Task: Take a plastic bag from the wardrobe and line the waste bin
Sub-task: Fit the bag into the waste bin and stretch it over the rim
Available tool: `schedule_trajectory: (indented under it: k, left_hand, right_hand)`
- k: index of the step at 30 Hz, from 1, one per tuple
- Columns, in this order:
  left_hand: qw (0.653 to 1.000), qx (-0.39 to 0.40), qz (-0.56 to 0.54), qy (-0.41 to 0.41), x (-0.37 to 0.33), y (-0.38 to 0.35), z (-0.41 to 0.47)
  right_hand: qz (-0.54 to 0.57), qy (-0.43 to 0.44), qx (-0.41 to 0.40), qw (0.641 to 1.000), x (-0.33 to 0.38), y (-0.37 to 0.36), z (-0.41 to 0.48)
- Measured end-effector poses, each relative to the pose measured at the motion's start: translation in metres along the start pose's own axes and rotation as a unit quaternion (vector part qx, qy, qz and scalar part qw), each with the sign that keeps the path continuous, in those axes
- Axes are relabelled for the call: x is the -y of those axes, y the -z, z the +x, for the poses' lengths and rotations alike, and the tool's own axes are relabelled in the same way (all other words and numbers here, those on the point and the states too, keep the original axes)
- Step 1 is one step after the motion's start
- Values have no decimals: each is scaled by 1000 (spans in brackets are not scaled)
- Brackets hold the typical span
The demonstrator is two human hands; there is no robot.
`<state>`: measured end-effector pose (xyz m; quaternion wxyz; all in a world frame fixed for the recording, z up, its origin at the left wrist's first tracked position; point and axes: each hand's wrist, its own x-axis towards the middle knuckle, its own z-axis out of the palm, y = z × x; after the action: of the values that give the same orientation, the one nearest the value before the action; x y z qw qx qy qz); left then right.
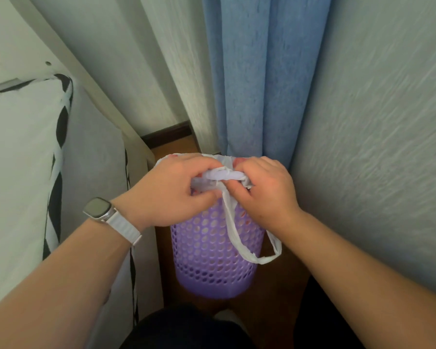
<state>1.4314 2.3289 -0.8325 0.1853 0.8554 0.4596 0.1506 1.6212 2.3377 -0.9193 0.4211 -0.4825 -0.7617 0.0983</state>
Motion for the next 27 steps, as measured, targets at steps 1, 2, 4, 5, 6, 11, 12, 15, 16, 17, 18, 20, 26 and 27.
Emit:
schedule_trajectory:
  k: [1, 2, 4, 5, 6, 11, 12, 15, 16, 17, 18, 20, 26, 27]
  left_hand:
    - [1000, 0, 18, -10, 0, 0, 1]
    - [1000, -5, 27, -15, 0, 0, 2]
    - [1000, -17, 16, -7, 3, -1, 4]
    - [1000, -14, 3, 1, 4, 0, 5]
    - [1000, -2, -13, 8, 6, 1, 5]
    - [992, 50, -110, 39, 11, 8, 2]
    - [994, 38, -95, 33, 11, 6, 3]
    - [998, 9, -53, 24, 8, 1, 5]
    - [998, 8, -51, 25, 8, 1, 5]
    - [999, 11, -47, 23, 8, 0, 4]
    - [999, 13, -40, 19, 8, 0, 3]
    - [1000, 14, -21, 18, 8, 1, 1]
    - [994, -90, 62, 16, 7, 6, 3]
    - [992, -109, 64, 18, 6, 6, 4]
  right_hand:
    - [0, 1, -4, 1000, 0, 0, 1]
    - [5, 1, -4, 1000, 1, 0, 3]
    - [27, -8, 2, 1000, 3, 0, 5]
    - [38, -15, 6, 999, 4, -1, 6]
    - [43, -18, 11, 999, 5, -1, 6]
    - [34, -10, 12, 999, 5, 4, 5]
    - [37, -16, 6, 999, 7, 5, 5]
    - [54, -32, 5, 998, 12, 8, 7]
    - [66, -28, 13, 997, 13, 10, 7]
    - [81, -21, 28, 996, 12, 12, 6]
    - [97, -10, 47, 994, 10, 14, 6]
    - [115, 16, 79, 990, 7, 20, 8]
    - [105, 16, 10, 994, -9, 32, 19]
    - [110, -1, 5, 994, -10, 33, 20]
